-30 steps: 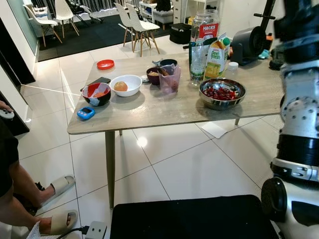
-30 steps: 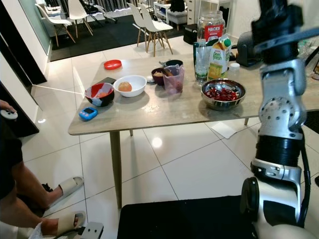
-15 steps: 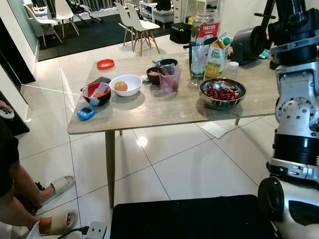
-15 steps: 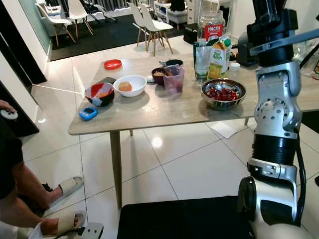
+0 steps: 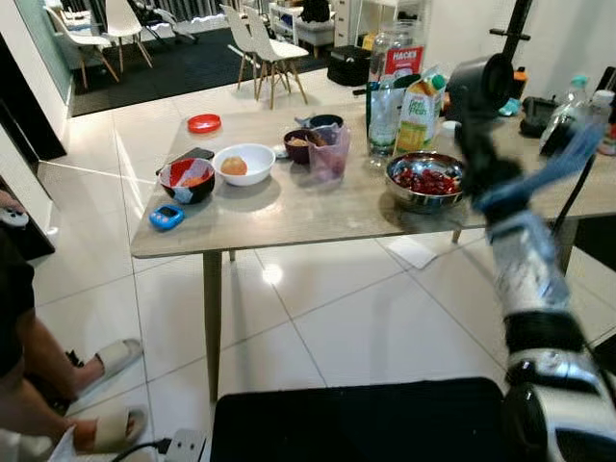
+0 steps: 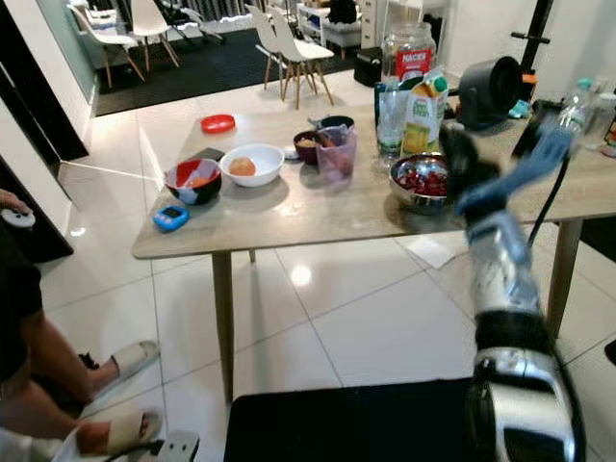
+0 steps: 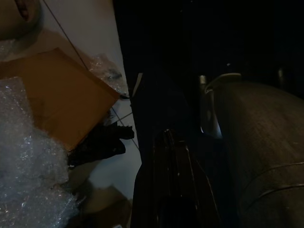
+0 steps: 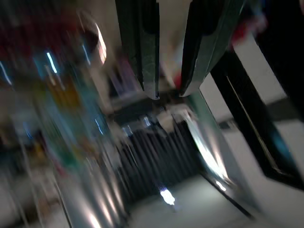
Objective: Restocking fridge
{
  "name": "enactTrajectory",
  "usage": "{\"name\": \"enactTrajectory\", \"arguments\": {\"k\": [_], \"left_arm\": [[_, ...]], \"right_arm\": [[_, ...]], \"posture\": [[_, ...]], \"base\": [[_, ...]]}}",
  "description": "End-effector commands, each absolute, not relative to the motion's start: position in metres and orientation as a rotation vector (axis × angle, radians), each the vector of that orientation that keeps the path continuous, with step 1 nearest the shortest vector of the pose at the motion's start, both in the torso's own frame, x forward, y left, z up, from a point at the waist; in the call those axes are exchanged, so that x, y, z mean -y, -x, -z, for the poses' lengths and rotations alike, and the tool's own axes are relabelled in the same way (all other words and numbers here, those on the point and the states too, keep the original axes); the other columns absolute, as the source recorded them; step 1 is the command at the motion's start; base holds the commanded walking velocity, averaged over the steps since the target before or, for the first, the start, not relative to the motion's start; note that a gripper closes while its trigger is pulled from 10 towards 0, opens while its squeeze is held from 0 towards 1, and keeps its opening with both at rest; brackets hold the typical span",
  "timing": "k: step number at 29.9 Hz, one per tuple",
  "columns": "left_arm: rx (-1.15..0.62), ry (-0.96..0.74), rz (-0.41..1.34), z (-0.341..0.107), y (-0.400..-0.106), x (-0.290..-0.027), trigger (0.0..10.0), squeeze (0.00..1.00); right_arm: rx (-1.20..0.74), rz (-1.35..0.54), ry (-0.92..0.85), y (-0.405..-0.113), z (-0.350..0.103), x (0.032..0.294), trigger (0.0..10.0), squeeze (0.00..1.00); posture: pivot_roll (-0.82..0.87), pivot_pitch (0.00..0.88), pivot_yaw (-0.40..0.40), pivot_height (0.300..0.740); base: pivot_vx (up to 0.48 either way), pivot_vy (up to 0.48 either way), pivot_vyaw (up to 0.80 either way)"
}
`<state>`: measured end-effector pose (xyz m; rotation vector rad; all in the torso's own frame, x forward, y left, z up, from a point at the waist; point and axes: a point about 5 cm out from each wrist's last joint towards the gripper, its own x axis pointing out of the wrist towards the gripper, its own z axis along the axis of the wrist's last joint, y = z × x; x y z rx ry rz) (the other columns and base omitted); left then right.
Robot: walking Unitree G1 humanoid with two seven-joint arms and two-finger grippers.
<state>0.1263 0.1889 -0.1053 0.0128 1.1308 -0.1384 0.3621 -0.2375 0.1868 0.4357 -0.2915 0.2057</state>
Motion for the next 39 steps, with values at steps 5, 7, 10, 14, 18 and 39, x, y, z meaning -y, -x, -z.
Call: {"name": "enactTrajectory", "arguments": {"k": [5,7,10,14,18,39], "left_arm": [[-1.148,-0.029,0.132,0.106,-0.123,-0.194,10.0,0.0],[-1.149,-0.031,0.131,0.106,-0.123,-0.194,10.0,0.0],[-1.149,-0.036,0.129,0.105,-0.123,-0.196,10.0,0.0],[-1.144,-0.035,0.129,0.105,-0.125,-0.196,10.0,0.0],[-1.139,-0.029,0.131,0.105,-0.127,-0.193,10.0,0.0],[-1.135,-0.026,0.136,0.104,-0.13,-0.191,10.0,0.0]], "right_arm": [[-0.087,0.039,-0.474,-0.33,-0.078,0.246,10.0,0.0],[-0.196,0.085,-0.447,-0.316,-0.052,0.246,10.0,0.0],[-0.437,0.162,-0.35,-0.284,-0.005,0.242,10.0,0.0],[-0.755,0.148,-0.25,-0.227,0.051,0.223,10.0,0.0],[-1.001,0.084,-0.069,-0.179,0.082,0.213,10.0,0.0],[-1.176,-0.183,0.366,-0.145,0.099,0.2,10.0,0.0]], "posture": [[-0.04,0.0,0.059,0.74],[-0.04,0.0,0.06,0.74],[-0.03,0.0,0.064,0.74],[-0.03,0.0,0.052,0.74],[-0.03,0.0,0.046,0.74],[-0.03,0.0,0.03,0.74]], "base": [[0.0,0.0,0.0],[0.0,0.0,0.0],[0.0,0.0,0.0],[0.0,0.0,0.0],[0.0,0.0,0.0],[0.0,0.0,0.0]]}}
